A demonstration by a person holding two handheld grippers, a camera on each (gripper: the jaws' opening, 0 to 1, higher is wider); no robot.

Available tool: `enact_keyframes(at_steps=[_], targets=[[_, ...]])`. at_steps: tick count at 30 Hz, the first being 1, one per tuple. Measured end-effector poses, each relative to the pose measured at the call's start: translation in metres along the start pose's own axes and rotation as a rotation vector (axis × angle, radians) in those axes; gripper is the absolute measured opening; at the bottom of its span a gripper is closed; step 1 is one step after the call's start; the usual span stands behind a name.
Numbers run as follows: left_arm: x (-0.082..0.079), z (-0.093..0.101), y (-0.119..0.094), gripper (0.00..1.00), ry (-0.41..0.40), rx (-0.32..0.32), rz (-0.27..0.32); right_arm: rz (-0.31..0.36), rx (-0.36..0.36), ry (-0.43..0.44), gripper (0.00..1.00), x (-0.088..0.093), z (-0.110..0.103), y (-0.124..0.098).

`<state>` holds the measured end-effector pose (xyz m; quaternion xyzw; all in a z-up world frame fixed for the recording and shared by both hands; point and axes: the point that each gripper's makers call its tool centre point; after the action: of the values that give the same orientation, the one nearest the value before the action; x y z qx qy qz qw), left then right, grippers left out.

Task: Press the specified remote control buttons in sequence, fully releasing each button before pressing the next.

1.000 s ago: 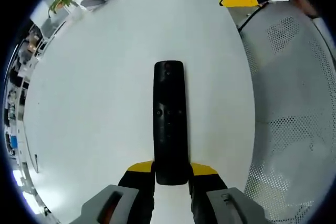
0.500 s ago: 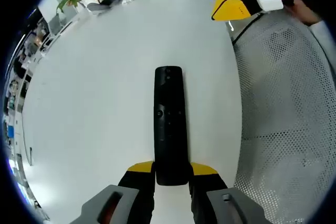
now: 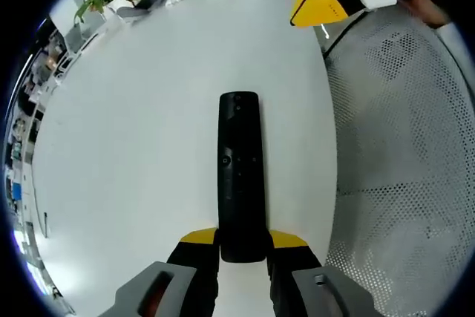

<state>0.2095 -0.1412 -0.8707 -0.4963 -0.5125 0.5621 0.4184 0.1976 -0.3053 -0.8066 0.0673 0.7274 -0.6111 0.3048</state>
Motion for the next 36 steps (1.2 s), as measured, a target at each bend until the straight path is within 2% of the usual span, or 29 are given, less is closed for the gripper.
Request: enact_keyframes(at_steps=[13,18,21,25,28,30,34,36], targets=[[-0.001,0.009,-0.001,0.24,0.02,0.0,-0.01,-0.011,-0.014,0.011,0.0,0.0,-0.002,0.001],[-0.002,0.011,-0.001,0.24,0.017,0.001,-0.013,-0.027,-0.114,0.038,0.0,-0.006,-0.015,0.0],[-0.001,0.015,-0.001,0.24,0.014,0.002,-0.013,-0.079,-0.173,0.108,0.0,-0.018,-0.023,0.003],[-0.001,0.019,-0.001,0.24,0.014,0.001,-0.009,-0.071,-0.222,0.109,0.0,-0.044,-0.033,0.002],[-0.002,0.02,-0.001,0.24,0.003,0.002,-0.004,-0.094,-0.234,0.094,0.0,-0.05,-0.039,0.011],[-0.002,0.022,-0.001,0.24,0.001,-0.001,0.002,-0.115,-0.234,0.077,0.0,-0.049,-0.042,0.019],[-0.002,0.025,-0.001,0.24,-0.011,0.0,0.021,-0.205,-0.233,0.078,0.0,-0.031,-0.044,0.034],[-0.002,0.027,-0.001,0.24,-0.008,0.003,0.024,-0.225,-0.236,0.085,0.0,-0.025,-0.043,0.04]])
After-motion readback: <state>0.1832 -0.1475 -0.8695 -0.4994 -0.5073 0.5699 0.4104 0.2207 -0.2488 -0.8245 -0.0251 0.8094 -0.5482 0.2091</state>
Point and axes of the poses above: the point that each gripper's makers call its tool centre point, and the gripper's own axes: y roughly forward along the fingers, z roughly to its right, x roughly out of its underside, and after that the axes turned 6 degrees about -z, right-handed
